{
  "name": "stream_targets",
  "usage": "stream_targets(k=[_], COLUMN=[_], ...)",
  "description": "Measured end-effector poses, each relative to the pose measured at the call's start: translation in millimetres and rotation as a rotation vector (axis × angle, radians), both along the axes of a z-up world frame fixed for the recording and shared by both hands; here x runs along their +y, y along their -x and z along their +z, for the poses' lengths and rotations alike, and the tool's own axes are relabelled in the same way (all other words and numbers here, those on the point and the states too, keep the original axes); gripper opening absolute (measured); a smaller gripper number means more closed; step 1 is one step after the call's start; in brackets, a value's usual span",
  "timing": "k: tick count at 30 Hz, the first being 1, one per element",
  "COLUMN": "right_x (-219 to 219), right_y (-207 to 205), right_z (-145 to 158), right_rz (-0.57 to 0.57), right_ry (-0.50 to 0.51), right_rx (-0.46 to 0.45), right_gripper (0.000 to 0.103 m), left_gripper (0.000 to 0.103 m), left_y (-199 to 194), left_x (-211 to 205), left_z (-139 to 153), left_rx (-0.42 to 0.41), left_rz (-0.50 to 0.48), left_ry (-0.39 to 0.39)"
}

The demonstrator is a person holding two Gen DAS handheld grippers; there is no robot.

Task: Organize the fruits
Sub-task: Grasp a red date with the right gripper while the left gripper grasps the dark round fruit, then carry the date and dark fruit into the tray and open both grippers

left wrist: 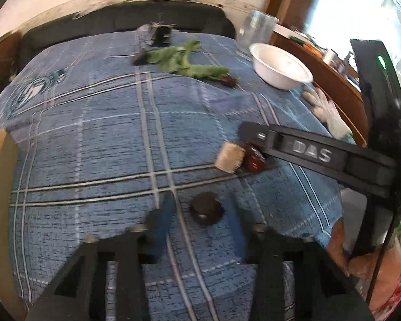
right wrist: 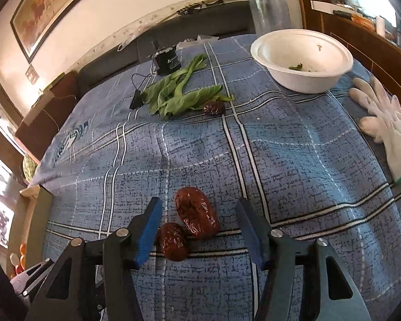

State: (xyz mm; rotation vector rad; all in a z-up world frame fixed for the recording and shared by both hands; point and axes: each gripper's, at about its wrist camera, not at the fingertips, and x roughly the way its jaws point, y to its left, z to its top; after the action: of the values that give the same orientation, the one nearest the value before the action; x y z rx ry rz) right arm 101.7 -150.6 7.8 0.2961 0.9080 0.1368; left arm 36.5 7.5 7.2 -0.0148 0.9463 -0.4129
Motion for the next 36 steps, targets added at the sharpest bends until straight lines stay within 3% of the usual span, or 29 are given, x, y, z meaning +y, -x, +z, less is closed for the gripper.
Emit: stream_targets(k=[3, 5, 13, 28, 36], right_x=[3.5, 4.9, -4.1, -3.4, 30.8], right_y=[0.7, 1.8, 11.9, 39.5, 89.7], right_z=[-1.1, -1.3, 6.3, 25.7, 64.3], right_rz=[0.003, 0.006, -0.025, -0.033, 0.060], right_ry=[0.048, 0.075, 0.054, -0.018, -0.048], right_rx=[-0.004, -0.006, -0.046, -0.082, -0.141], right_gripper=[0.051, 0.035, 0.034, 0.034, 0.035], left_gripper=[0.022, 0.022, 0.021, 0.021, 0.021], left_y=[4.2, 5.0, 3.5, 13.3, 45.9], left_x=[-4.0, -1.1, 18.2, 25.3, 82.7], left_z=[0.4, 0.5, 2.0, 23.7, 54.5], left_rx=[-0.017, -0.015, 0.015, -0.087, -0.128], left_rz=[-0.011, -0.006, 0.031, 0.042, 0.148], left_ry=[-0.021, -0.008, 0.135, 0.171, 0.238])
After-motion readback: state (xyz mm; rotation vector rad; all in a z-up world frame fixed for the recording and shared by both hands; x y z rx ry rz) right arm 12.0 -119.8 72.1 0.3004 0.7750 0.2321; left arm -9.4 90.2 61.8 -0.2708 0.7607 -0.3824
